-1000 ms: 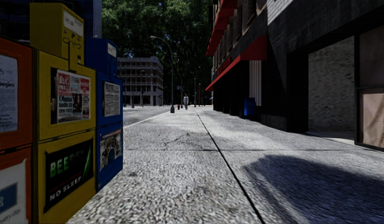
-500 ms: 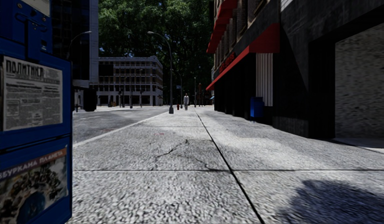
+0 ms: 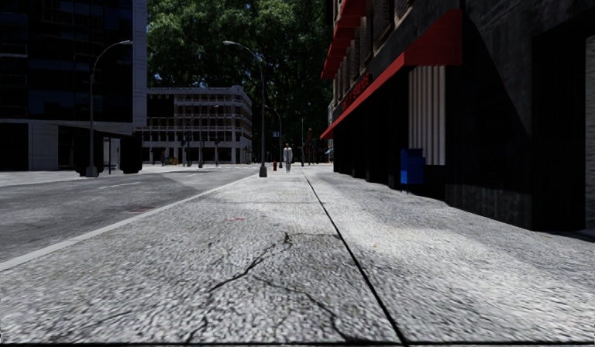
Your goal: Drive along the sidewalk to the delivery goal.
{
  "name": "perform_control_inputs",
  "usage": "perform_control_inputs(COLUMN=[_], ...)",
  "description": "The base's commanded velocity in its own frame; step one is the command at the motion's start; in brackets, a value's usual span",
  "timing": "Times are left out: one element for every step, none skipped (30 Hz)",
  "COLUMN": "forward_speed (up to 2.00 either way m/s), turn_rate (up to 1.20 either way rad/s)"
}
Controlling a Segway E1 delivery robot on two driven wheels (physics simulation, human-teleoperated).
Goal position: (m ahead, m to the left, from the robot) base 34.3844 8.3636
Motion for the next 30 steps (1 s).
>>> perform_control_inputs(forward_speed=[2.0, 2.0, 2.0, 2.0, 2.0, 2.0, 2.0, 2.0, 2.0, 2.0, 2.0, 2.0, 2.0, 2.0, 2.0, 2.0, 2.0, 2.0, 2.0, 2.0, 2.0, 2.0, 2.0, 2.0, 2.0, 2.0, 2.0, 2.0, 2.0, 2.0], turn_rate=[0.0, 0.0, 0.0, 0.0, 0.0, 0.0, 0.0, 0.0, 0.0, 0.0, 0.0, 0.0, 0.0, 0.0, 0.0, 0.0, 0.0, 0.0, 0.0, 0.0, 0.0, 0.0, 0.0, 0.0, 0.0, 0.0, 0.0, 0.0, 0.0, 0.0])
